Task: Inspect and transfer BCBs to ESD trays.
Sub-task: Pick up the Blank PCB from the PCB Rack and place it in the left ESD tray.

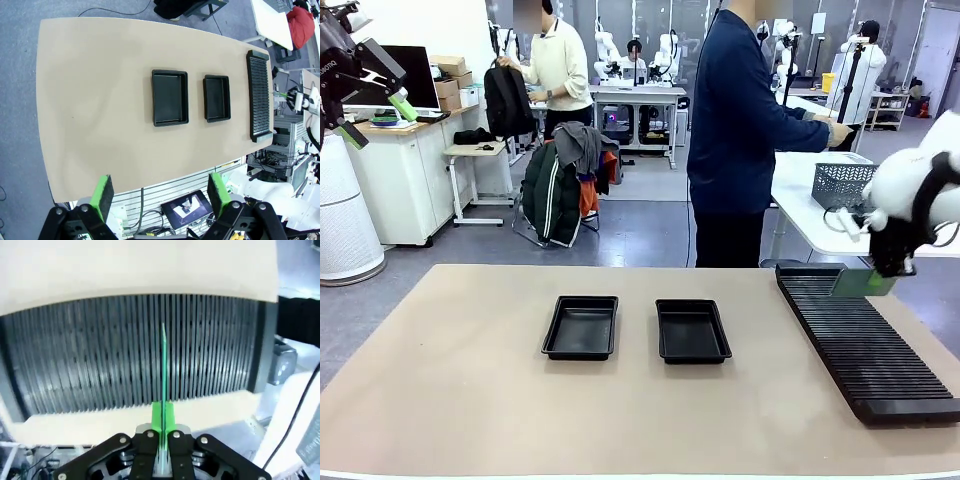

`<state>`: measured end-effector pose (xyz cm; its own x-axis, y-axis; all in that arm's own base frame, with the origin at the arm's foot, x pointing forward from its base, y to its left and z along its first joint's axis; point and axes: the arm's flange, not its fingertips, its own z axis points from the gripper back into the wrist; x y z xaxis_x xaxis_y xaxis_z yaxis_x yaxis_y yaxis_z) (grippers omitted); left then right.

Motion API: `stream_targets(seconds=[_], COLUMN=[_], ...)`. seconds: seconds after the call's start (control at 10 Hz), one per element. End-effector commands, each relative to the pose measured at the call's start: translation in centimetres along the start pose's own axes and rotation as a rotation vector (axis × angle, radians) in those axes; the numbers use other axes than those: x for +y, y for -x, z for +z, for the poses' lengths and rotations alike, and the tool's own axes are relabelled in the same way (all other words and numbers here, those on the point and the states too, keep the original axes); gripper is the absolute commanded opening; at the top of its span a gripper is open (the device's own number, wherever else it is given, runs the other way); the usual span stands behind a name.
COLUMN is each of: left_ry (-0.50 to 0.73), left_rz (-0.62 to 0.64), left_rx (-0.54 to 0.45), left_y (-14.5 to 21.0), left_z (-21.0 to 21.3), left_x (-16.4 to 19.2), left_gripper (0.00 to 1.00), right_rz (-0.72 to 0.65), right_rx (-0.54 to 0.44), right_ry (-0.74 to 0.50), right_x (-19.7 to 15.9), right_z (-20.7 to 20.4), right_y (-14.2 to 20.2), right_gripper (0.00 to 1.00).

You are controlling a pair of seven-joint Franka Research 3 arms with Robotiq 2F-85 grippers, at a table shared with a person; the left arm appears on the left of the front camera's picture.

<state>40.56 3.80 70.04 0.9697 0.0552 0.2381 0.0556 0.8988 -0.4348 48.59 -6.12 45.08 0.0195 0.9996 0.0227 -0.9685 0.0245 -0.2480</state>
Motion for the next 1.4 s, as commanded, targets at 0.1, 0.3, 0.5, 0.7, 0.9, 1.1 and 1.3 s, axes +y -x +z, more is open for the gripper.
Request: stream_targets(seconds=[0.1,0.3,0.5,0.7,0.9,1.1,1.3], left_ry=[0.0,0.0,0.0,0.0,0.0,0.0,0.0], left_rz=[0.003,0.003,0.003,0.003,0.003,0.003,0.003], left_rx=[-0.001,-0.001,-0.001,-0.001,-0.001,-0.001,-0.001], left_y=[0.1,0.1,0.1,0.1,0.1,0.1,0.1], left_z=[0.0,0.0,0.0,0.0,0.0,0.0,0.0], left_x=[0.0,0.0,0.0,0.0,0.0,0.0,0.0], left_gripper=[1.0,1.0,1.0,1.0,1.0,1.0,1.0], right_rz=[-0.056,-0.076,-0.076,-0.09,-0.064,-0.064,-0.064], right_rx=[-0.023,-0.034,-0.016,-0.009,-0.048,-0.048,-0.048], right_ry=[-0.04,-0.045,-0.047,-0.04,-0.026,-0.026,-0.026], right_x=[0.7,1.3,1.3,0.9,1.8,1.8,1.8], right_z=[9.4,14.8,17.3,18.1,18.3,18.3,18.3], right_y=[1.9,2.9,3.0,3.0,3.3,3.3,3.3], right_gripper=[0.0,0.0,0.0,0.0,0.0,0.0,0.0])
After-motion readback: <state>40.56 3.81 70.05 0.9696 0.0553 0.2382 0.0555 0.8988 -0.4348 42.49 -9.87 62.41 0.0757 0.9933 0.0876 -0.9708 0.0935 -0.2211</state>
